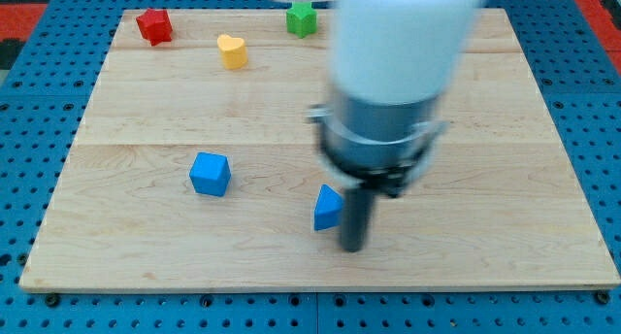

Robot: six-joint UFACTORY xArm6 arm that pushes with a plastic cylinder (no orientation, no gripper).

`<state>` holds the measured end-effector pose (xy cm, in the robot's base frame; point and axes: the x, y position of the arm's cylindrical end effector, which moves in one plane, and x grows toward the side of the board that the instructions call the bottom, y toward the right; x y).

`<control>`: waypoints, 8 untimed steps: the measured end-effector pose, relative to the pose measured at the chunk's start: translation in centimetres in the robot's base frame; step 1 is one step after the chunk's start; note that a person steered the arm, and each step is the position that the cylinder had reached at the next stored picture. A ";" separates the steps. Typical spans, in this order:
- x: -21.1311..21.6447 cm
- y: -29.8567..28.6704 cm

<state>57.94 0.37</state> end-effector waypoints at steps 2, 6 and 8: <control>-4.9 -11.0; -11.6 -20.2; -15.7 -24.0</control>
<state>42.20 -23.62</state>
